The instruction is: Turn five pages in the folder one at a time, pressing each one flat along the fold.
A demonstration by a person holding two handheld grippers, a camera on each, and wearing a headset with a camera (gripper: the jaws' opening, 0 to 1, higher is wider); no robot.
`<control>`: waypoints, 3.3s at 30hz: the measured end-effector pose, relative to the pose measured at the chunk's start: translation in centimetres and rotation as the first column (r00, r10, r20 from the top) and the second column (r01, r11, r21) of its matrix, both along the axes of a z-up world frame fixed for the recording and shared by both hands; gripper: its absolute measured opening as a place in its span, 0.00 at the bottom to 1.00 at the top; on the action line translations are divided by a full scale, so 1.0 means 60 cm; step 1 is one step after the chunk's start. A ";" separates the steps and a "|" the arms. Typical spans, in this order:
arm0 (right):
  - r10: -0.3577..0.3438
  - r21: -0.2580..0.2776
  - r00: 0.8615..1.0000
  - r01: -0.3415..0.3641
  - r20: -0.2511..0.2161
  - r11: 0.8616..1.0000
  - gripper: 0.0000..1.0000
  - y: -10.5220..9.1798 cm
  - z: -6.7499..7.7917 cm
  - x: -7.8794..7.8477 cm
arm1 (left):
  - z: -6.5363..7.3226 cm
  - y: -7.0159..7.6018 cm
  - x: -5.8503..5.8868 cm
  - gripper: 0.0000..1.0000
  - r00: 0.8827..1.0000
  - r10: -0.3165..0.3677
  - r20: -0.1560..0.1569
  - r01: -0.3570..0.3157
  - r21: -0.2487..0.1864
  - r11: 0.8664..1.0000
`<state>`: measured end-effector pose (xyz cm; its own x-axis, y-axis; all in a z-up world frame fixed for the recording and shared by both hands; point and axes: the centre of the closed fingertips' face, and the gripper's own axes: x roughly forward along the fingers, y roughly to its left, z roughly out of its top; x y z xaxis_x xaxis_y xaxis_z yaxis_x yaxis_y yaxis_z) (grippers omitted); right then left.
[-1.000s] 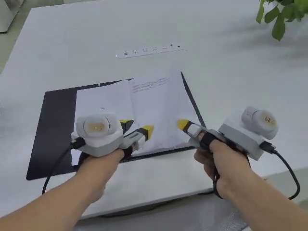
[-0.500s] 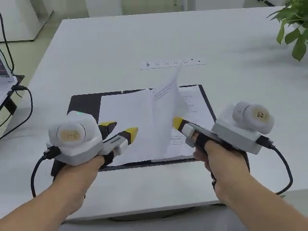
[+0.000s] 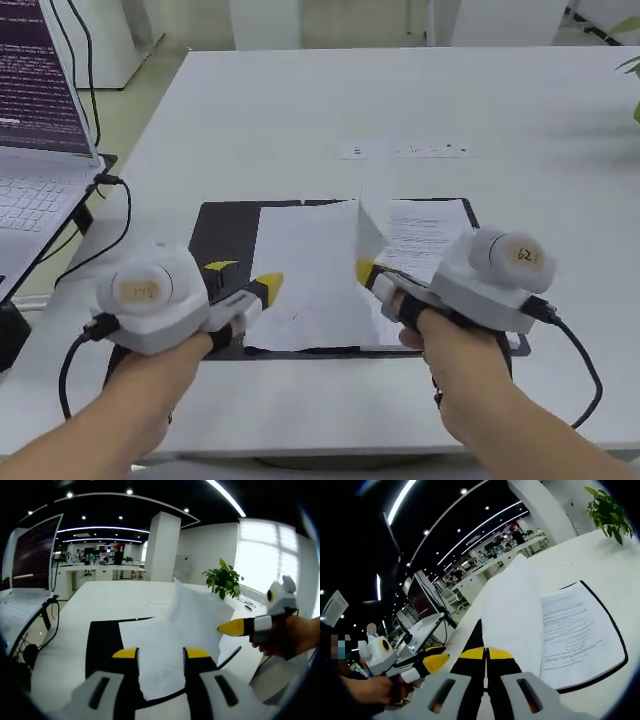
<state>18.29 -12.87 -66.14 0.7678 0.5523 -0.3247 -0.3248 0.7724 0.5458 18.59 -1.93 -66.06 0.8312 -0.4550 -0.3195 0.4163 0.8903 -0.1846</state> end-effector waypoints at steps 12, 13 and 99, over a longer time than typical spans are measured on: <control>0.160 -0.130 0.986 -0.166 -0.053 0.978 0.00 0.089 -0.072 -0.016 | -0.003 0.044 0.000 0.32 1.000 0.028 -0.004 -0.028 0.006 1.000; 0.177 -0.153 0.982 -0.185 -0.063 0.971 0.00 0.093 -0.082 -0.018 | -0.004 0.046 0.000 0.32 1.000 0.030 -0.005 -0.030 0.007 1.000; 0.084 -0.228 0.996 -0.080 0.009 0.970 0.00 -0.063 -0.169 0.184 | -0.215 -0.009 0.000 0.14 0.979 0.127 -0.159 -0.075 0.299 0.951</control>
